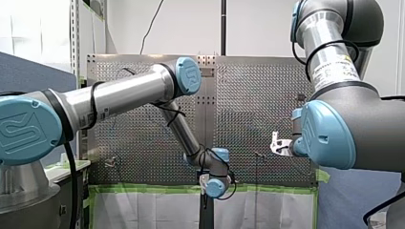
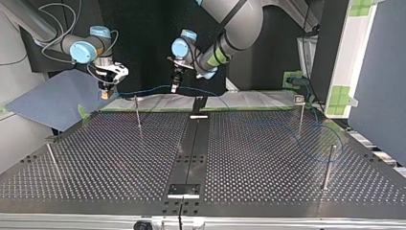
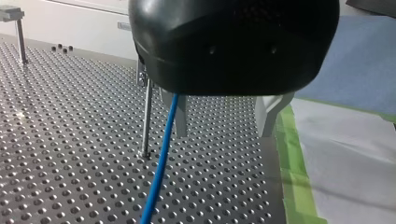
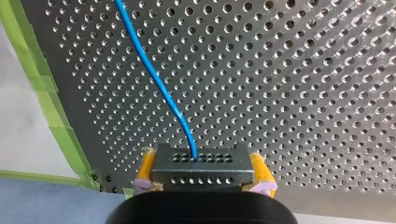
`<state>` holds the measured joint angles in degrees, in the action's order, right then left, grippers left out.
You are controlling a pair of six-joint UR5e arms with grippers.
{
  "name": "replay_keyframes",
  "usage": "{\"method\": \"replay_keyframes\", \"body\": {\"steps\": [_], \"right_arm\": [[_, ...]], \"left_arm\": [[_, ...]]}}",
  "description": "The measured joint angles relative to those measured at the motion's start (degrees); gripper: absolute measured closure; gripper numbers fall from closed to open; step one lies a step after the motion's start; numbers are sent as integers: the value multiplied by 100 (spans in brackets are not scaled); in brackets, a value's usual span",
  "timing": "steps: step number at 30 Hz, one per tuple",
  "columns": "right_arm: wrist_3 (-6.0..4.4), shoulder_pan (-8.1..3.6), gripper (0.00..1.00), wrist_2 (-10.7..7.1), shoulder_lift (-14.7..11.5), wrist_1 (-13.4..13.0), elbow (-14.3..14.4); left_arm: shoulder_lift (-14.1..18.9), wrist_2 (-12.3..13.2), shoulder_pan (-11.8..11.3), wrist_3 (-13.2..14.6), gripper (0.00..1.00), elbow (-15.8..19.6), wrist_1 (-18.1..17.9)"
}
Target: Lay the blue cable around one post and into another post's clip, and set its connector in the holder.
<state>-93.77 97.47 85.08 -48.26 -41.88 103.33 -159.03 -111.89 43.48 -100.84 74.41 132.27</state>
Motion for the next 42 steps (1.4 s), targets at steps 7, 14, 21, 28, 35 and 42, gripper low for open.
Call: {"method": "replay_keyframes", "body": {"steps": [7,14,21,28,35,42], "right_arm": [[13,1,100,0,2,8,0],[15,0,100,6,4,5,0],[15,0,100,9,4,7,0],[40,0,100,9,4,32,0],[49,3,100,9,4,56,2],[57,5,100,9,4,64,12]], "left_arm": [[210,1,44,11,31,2,117],[334,-6,94,30,31,32,321],[338,-34,98,38,42,108,357],[339,-22,44,14,45,114,336],[335,-13,2,-16,58,115,319],[335,-12,-3,15,76,115,320]]}}
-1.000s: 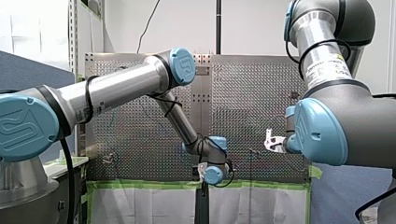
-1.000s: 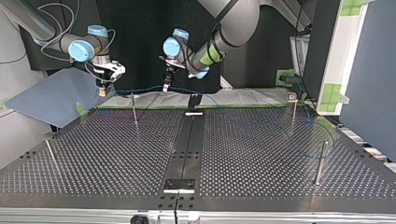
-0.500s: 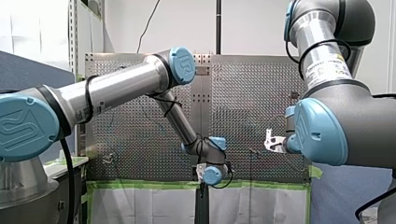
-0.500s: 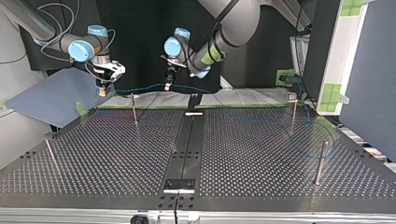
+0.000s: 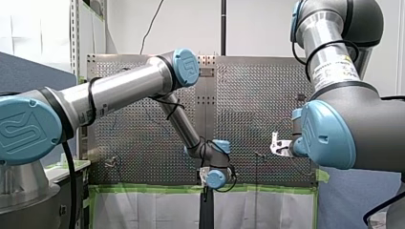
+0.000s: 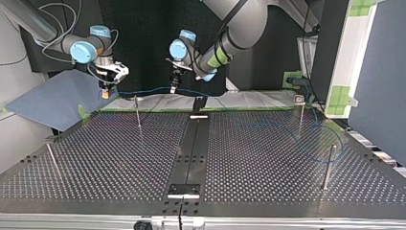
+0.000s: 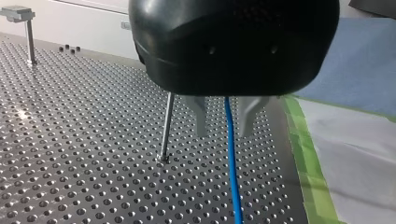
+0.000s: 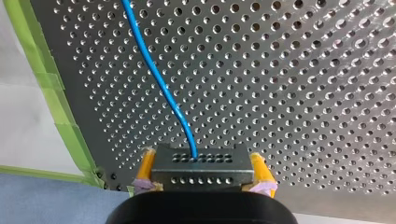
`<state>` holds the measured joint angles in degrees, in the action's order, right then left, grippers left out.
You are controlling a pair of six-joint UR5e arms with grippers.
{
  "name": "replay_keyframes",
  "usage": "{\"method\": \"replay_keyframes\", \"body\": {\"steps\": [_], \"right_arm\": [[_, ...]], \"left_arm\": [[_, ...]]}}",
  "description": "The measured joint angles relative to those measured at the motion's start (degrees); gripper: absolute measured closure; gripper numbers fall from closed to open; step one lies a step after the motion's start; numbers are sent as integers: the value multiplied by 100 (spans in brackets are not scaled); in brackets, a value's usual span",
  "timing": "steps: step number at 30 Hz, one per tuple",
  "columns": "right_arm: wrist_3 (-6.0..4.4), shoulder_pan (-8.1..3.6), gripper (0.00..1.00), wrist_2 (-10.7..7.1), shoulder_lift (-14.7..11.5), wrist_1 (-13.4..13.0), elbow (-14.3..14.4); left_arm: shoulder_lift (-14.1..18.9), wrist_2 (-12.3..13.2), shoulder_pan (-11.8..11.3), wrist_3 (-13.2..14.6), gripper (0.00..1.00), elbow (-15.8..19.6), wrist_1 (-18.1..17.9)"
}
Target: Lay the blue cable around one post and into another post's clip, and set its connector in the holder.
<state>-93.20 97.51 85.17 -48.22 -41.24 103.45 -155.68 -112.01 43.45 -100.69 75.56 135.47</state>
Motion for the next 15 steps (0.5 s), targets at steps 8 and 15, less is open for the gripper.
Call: {"method": "replay_keyframes", "body": {"steps": [8,15], "right_arm": [[2,-1,100,0,0,0,-10],[2,-6,100,0,0,-12,-12]], "left_arm": [[0,0,0,30,87,0,3],[0,0,-1,79,94,0,9]]}}
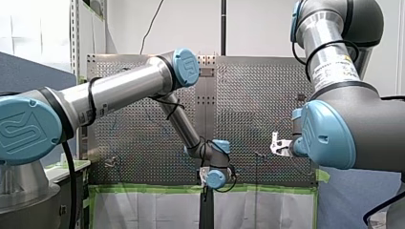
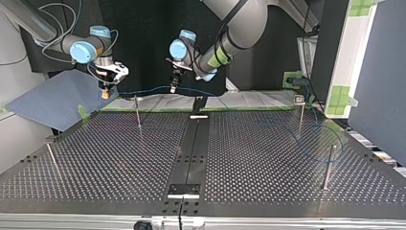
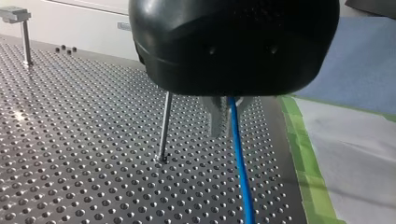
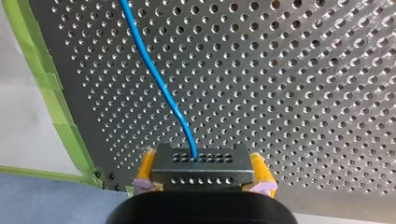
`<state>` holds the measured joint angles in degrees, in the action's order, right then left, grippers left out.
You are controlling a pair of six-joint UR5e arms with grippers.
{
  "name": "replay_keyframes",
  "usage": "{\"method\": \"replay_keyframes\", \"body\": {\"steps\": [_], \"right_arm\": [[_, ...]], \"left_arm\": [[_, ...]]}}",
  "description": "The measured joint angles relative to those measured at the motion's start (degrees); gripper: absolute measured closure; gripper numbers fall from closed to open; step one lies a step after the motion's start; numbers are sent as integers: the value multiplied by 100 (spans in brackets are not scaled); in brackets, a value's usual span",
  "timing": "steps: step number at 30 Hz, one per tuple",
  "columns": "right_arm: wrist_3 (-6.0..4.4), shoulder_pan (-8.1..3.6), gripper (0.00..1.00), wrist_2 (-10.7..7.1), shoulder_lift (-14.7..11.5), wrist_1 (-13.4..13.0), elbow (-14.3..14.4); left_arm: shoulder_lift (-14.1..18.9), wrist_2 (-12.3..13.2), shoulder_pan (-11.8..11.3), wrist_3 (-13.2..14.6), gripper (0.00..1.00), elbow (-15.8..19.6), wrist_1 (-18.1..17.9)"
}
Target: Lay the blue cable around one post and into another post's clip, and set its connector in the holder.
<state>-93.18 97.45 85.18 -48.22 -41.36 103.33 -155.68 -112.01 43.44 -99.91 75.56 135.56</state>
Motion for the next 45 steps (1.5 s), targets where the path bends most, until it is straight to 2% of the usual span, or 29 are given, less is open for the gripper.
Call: {"method": "replay_keyframes", "body": {"steps": [1,4,6,8,9,10,11,21,23,24,27,28,30,31,36,41,45], "right_arm": [[-2,0,100,0,0,-4,0],[-6,-1,100,0,0,-13,0],[-7,-1,100,0,0,-19,0],[-8,0,100,0,0,-25,0],[-8,-1,100,0,0,-29,0],[-8,-2,100,1,0,-36,0],[-8,-5,100,4,0,-45,0],[-8,-69,100,17,2,-109,0],[-8,-70,100,17,2,-98,0],[-8,-71,100,18,3,-94,0],[-9,-72,100,17,4,-85,0],[-8,-72,100,17,4,-84,0],[-8,-73,100,18,4,-81,0],[-9,-73,100,17,3,-79,0],[-9,-74,100,17,4,-76,1],[-9,-74,100,16,7,-75,1],[-9,-74,100,16,6,-70,0]], "left_arm": [[0,0,0,4,97,1,1],[0,0,0,12,97,2,0],[0,0,0,13,93,1,-5],[0,0,-3,12,83,1,-4],[0,-1,-5,10,83,1,-2],[0,-2,-6,7,75,0,2],[0,-4,-7,4,72,0,12],[2,6,1,20,72,0,140],[2,6,5,21,75,1,144],[2,4,5,22,79,1,145],[2,2,4,22,79,0,141],[2,1,4,23,84,0,141],[2,0,4,23,84,0,140],[1,0,4,23,87,0,139],[3,34,3,21,90,0,133],[2,95,0,20,99,0,131],[4,170,0,24,99,0,132]]}}
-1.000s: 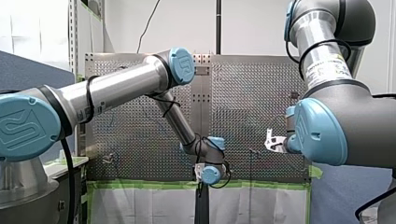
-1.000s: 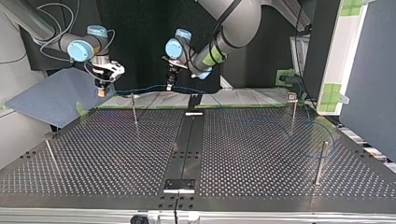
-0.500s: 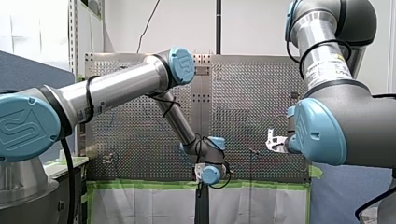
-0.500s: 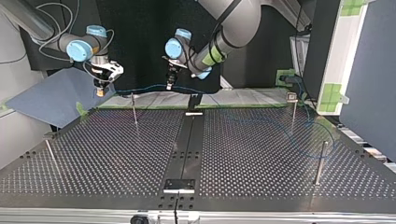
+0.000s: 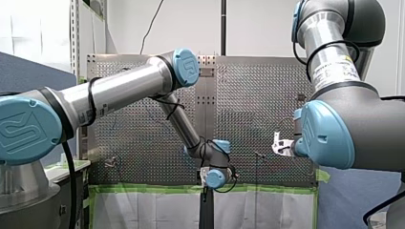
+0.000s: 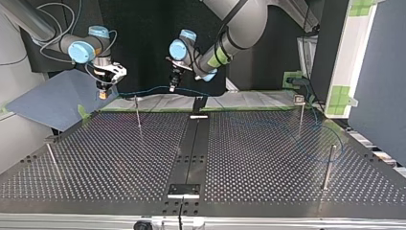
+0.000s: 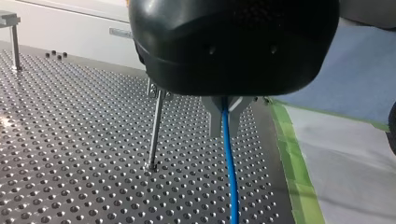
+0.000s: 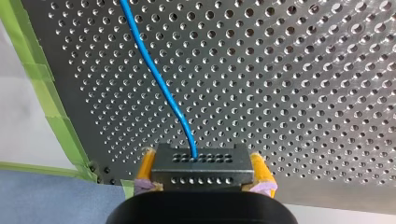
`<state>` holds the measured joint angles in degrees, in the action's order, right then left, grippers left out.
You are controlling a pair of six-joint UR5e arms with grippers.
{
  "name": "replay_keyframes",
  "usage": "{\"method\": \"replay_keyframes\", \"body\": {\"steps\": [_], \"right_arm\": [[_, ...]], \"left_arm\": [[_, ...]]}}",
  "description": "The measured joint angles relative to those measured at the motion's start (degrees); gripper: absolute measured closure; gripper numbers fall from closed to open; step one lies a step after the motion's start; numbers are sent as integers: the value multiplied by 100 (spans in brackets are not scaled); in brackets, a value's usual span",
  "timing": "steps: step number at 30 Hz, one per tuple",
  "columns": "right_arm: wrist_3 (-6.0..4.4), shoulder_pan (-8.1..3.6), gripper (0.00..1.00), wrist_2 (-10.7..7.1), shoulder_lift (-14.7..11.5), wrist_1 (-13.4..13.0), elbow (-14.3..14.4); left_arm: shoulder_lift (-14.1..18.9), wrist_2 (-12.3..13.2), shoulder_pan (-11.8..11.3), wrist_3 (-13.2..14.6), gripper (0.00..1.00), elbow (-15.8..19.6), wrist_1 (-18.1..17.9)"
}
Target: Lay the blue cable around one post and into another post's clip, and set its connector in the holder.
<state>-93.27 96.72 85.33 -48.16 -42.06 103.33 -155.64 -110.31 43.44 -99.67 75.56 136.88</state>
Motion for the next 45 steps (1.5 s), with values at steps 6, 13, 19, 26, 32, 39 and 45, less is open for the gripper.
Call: {"method": "replay_keyframes", "body": {"steps": [6,13,19,26,32,39,45], "right_arm": [[0,1,100,0,-1,8,0],[0,-38,100,5,-1,3,0],[5,-105,100,126,-1,63,0],[55,-159,100,316,2,202,5],[56,-171,100,330,1,165,5],[53,-167,100,326,10,127,7],[53,-154,100,320,17,122,7]], "left_arm": [[0,-50,0,14,99,0,-2],[-3,-149,8,74,99,0,-73],[-3,-146,14,69,99,0,-290],[-3,-47,25,63,99,-6,-391],[-12,62,29,-9,99,-75,-420],[-15,147,42,-185,99,-267,-422],[-49,195,77,-276,99,-425,-391]]}}
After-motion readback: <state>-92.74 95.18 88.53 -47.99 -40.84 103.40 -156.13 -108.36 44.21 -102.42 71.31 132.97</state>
